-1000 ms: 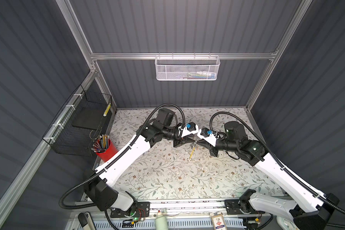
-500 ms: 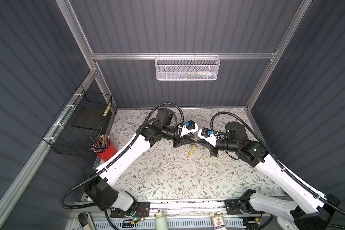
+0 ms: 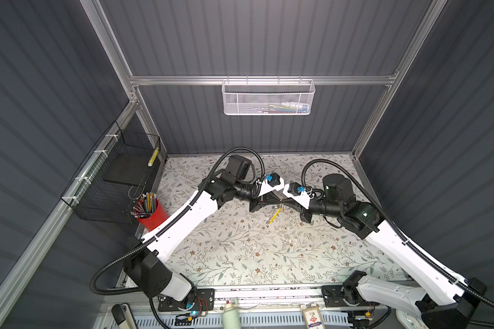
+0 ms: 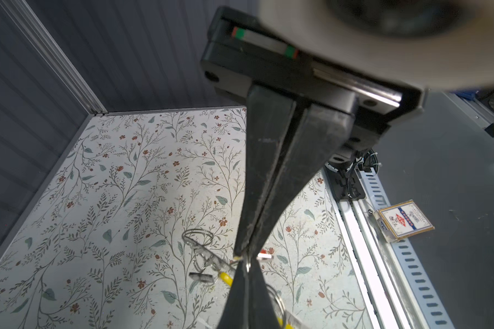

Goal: Put the keys on the keyring

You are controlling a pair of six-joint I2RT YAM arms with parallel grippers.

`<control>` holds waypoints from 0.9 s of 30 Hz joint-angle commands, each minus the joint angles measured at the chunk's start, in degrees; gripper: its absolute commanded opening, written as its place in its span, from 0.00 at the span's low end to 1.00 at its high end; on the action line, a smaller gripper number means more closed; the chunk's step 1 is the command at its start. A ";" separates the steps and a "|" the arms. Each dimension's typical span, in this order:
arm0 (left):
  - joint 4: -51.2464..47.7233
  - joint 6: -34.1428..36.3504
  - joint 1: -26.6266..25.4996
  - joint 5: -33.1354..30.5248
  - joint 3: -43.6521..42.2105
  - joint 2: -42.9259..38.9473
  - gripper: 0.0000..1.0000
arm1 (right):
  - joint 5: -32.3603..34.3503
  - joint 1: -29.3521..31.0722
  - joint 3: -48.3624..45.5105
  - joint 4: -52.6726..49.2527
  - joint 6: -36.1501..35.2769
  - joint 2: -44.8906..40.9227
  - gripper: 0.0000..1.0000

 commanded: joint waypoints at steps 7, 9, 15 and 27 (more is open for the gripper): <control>0.92 -0.87 0.04 1.29 -0.27 -0.47 0.00 | -0.03 0.69 -0.12 0.72 -1.17 0.20 0.00; 1.69 -1.06 0.04 1.32 -0.79 -0.86 0.00 | 2.37 0.75 -0.47 1.04 0.13 0.05 0.13; 8.07 -4.26 0.04 -0.34 -4.44 -3.28 0.00 | 9.19 0.31 -7.72 7.02 4.18 -4.91 0.32; 21.88 -12.30 0.04 -2.59 -10.20 -6.27 0.00 | 5.30 0.30 -9.91 14.35 10.92 -6.17 0.35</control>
